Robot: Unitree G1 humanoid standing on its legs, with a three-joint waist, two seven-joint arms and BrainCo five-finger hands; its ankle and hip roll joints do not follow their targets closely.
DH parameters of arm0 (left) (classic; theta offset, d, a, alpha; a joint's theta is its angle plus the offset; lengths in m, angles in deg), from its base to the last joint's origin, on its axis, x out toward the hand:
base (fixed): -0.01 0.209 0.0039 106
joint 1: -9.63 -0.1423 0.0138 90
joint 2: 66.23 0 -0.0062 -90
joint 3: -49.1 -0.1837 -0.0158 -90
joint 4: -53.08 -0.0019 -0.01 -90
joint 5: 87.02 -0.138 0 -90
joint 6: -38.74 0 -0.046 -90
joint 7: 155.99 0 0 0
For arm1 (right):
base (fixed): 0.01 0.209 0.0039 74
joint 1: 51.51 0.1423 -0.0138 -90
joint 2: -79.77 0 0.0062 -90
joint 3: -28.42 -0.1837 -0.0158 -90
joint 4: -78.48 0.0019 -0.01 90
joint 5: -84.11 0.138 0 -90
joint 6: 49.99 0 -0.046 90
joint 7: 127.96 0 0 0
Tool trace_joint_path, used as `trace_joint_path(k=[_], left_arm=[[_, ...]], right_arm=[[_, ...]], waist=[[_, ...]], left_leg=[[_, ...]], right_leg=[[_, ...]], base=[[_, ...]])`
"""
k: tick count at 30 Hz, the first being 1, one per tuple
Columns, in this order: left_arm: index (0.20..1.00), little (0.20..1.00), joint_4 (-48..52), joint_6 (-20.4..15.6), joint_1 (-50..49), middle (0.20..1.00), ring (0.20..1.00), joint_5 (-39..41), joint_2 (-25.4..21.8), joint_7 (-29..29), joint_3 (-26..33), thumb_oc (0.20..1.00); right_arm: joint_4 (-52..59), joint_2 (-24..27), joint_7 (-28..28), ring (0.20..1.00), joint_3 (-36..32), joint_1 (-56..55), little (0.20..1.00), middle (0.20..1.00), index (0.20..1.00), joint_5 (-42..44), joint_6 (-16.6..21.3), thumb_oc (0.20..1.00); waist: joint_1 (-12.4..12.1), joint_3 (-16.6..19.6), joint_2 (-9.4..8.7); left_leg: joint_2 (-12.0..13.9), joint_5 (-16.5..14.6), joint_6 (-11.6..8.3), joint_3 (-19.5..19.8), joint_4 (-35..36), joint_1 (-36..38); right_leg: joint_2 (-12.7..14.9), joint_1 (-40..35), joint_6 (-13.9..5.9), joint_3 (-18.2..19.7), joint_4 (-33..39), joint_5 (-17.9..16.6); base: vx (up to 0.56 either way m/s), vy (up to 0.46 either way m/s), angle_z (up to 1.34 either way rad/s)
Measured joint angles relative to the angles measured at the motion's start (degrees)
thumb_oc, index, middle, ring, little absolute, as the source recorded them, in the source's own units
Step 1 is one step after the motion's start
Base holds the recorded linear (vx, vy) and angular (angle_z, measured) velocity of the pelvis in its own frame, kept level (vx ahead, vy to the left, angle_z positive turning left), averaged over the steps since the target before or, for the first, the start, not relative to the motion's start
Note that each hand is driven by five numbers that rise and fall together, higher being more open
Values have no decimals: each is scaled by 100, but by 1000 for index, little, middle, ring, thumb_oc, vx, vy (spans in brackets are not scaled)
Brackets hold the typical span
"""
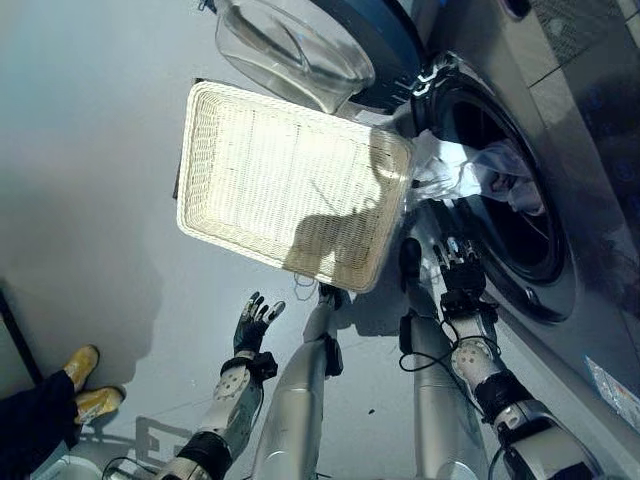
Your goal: Put the clothes into the washing machine.
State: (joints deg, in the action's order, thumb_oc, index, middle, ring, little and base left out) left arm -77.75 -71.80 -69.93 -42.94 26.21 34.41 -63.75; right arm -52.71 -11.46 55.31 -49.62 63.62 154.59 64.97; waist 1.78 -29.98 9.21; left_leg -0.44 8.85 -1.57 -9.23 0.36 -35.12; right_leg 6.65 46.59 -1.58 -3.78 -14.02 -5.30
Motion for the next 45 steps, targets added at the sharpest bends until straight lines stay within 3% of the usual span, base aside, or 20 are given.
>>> trace_joint_path(k=[10,15,22,29,33,45], left_arm=[[1000,1000,-82,-6,35,1000,1000,55,10,2,-228,1000],[1000,1000,-79,-10,51,1000,1000,56,25,3,-320,1000],[1000,1000,83,-123,74,1000,1000,56,6,59,-521,1000],[1000,1000,376,-134,166,1000,1000,56,-32,212,-567,1000],[1000,1000,476,-117,347,1000,1000,56,-43,336,-572,1000],[1000,1000,621,8,457,1000,1000,56,-262,379,-590,1000]], right_arm=[[-1347,-26,5,1000,-741,843,1000,1000,1000,880,-451,1000],[-1684,82,-14,1000,-1008,1227,1000,1000,1000,1355,-646,1000],[-2112,294,-177,1000,-1223,1657,1000,1000,1000,1796,-596,1000],[-2124,500,-245,1000,-1251,2120,1000,1000,1000,1706,-491,1000],[-2286,757,-265,1000,-1226,2463,1000,1000,1000,1162,-499,1000],[-2332,1126,-233,1000,-1065,3083,1000,1000,1000,12,-635,1000]], waist=[[-346,23,35],[-485,23,35],[-586,27,42],[-620,27,41],[-799,27,41],[-906,27,41]], left_leg=[[28,-75,-141,348,-591,-653],[70,-124,-217,466,-842,-1023],[135,-188,-302,655,-1197,-1572],[150,-210,-331,779,-1411,-2071],[150,-210,-332,806,-1471,-2251],[113,-204,-329,944,-1497,-2362]], right_leg=[[156,643,195,-331,-1058,608],[171,975,301,-421,-1363,743],[154,1375,391,-548,-1616,839],[152,1758,396,-615,-1697,836],[152,1888,419,-633,-1685,819],[152,1901,436,-644,-1651,794]], base=[[31,-67,22],[26,-74,11],[23,-79,11],[2,-52,4],[-6,-24,1],[-7,-15,3]])
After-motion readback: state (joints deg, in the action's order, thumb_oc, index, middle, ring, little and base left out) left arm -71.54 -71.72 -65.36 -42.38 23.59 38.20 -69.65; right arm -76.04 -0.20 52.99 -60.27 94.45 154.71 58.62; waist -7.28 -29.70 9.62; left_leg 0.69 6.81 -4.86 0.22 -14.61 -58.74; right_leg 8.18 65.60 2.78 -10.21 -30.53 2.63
